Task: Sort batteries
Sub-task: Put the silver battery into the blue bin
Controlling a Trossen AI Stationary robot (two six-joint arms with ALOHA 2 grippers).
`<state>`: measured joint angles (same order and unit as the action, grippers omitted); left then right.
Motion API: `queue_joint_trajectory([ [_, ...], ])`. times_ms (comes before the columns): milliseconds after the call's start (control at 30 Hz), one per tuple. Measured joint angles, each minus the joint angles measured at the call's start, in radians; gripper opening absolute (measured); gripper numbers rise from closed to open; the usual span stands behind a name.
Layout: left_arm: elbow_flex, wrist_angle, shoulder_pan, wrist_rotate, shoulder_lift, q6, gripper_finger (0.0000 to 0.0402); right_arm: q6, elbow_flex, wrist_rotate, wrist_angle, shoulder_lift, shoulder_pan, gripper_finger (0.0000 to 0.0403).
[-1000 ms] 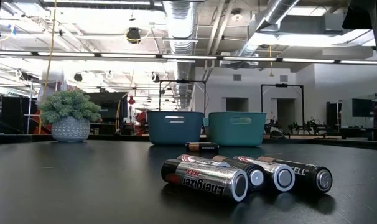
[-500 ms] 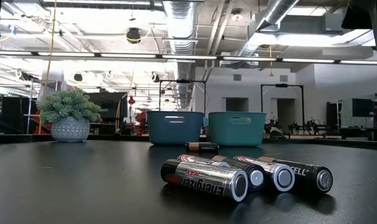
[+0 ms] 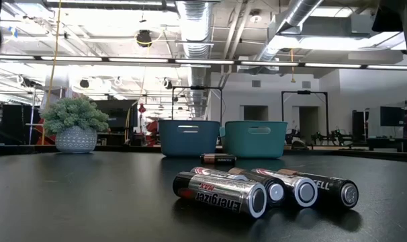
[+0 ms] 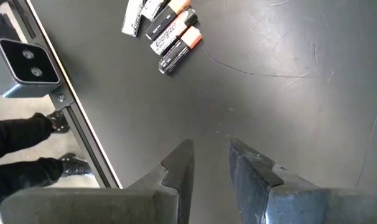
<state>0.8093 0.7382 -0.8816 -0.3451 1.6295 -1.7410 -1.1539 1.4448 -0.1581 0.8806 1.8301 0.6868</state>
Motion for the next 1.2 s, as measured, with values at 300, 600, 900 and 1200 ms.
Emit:
queue_joint_trajectory([
  [300, -0.007, 0.244, 0.128, 0.071, -0.100, 0.251, 0.0048, -0.114, 0.000, 0.000, 0.001, 0.000, -0.012, 0.0118],
  [600, -0.004, 0.297, 0.385, 0.260, -0.317, 0.530, 0.0048, -0.250, 0.000, -0.002, 0.011, 0.000, -0.012, 0.0118],
  [900, 0.023, 0.179, 0.686, 0.292, -0.399, 0.838, 0.0048, -0.354, -0.085, -0.006, 0.036, -0.002, 0.051, 0.0118],
  [1200, 0.214, 0.132, 0.895, 0.295, -0.291, 1.093, 0.0048, -0.233, -0.416, -0.081, -0.330, -0.169, -0.011, 0.0118],
])
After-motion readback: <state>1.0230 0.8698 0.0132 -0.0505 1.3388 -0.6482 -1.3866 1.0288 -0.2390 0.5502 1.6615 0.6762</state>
